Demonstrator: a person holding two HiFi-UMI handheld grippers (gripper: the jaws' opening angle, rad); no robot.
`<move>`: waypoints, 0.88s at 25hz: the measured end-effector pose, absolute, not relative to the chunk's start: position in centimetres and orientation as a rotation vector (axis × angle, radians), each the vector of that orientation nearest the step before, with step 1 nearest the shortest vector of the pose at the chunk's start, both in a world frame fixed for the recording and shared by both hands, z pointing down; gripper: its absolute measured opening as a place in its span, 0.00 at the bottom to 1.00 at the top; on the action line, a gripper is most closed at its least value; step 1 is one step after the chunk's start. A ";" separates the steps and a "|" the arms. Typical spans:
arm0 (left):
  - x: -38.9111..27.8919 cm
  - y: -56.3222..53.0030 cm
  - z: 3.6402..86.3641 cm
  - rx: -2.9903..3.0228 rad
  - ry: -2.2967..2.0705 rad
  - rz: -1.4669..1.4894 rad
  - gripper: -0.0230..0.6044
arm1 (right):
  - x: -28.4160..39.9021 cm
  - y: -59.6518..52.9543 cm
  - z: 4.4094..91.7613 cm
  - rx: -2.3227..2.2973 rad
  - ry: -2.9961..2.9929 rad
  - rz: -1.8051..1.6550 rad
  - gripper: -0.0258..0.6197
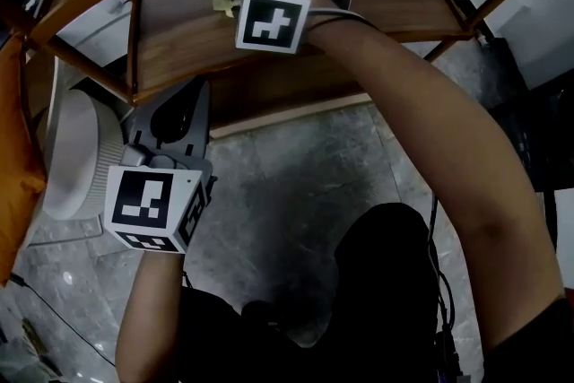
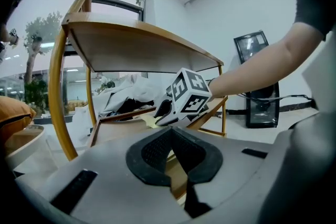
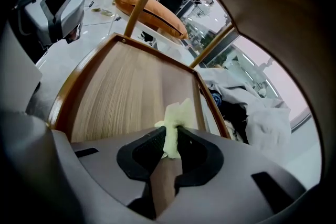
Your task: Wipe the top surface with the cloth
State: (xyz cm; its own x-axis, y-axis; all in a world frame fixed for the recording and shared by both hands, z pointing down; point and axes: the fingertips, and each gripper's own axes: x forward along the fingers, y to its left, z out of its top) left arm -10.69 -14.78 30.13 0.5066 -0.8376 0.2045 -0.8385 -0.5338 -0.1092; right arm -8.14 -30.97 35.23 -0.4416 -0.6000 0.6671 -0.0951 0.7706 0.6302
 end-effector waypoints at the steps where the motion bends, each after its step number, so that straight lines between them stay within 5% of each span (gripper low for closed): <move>1: -10.2 -14.9 30.0 2.727 -1.510 0.368 0.06 | -7.3 -31.2 35.3 0.530 -1.965 -0.620 0.15; 22: -0.7 -15.6 30.6 2.839 -1.323 0.452 0.06 | 11.3 -34.2 34.2 0.751 -1.766 -0.459 0.15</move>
